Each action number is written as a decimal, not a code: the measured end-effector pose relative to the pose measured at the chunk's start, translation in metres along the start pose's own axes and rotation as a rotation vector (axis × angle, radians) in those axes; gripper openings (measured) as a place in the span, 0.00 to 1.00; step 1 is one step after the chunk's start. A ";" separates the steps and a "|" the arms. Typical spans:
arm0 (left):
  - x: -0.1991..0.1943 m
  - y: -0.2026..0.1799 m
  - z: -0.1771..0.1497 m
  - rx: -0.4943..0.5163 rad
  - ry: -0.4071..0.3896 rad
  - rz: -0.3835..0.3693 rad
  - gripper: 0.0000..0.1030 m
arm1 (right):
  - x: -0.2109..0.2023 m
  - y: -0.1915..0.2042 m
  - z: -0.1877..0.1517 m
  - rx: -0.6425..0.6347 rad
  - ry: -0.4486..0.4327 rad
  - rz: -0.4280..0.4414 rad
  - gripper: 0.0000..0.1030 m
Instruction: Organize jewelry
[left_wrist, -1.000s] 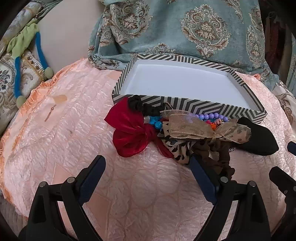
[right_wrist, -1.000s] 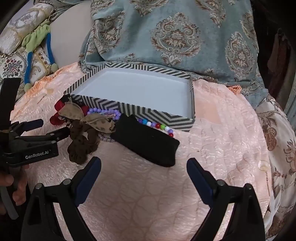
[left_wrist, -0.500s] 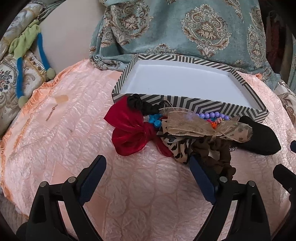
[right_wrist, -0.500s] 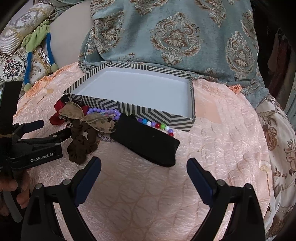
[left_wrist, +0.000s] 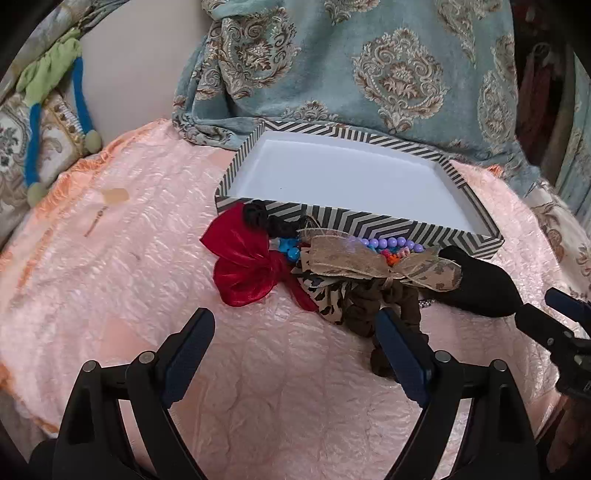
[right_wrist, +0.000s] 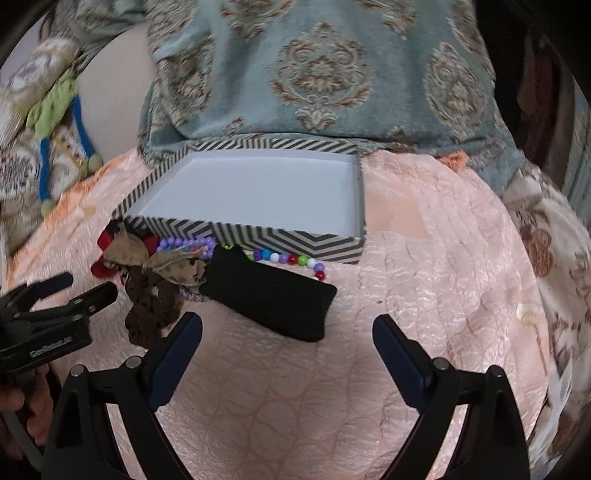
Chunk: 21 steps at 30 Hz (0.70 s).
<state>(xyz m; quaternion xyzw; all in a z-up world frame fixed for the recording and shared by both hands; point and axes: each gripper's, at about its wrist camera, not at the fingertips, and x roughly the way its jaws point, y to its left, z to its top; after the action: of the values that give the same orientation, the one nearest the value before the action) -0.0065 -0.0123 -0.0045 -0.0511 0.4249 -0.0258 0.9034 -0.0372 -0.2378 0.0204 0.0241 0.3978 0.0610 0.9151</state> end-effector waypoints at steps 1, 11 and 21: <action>0.004 0.002 -0.001 -0.017 0.017 0.005 0.71 | 0.000 0.000 0.000 -0.001 -0.002 -0.003 0.93; 0.012 0.013 -0.001 -0.085 0.055 -0.016 0.60 | -0.020 0.008 -0.004 -0.096 -0.168 0.015 0.92; 0.016 -0.008 -0.009 -0.029 0.043 -0.058 0.60 | -0.003 0.008 -0.014 -0.089 -0.076 -0.012 0.92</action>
<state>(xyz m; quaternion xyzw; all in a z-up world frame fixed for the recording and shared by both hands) -0.0032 -0.0219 -0.0214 -0.0759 0.4430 -0.0470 0.8921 -0.0505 -0.2308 0.0136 -0.0166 0.3599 0.0720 0.9301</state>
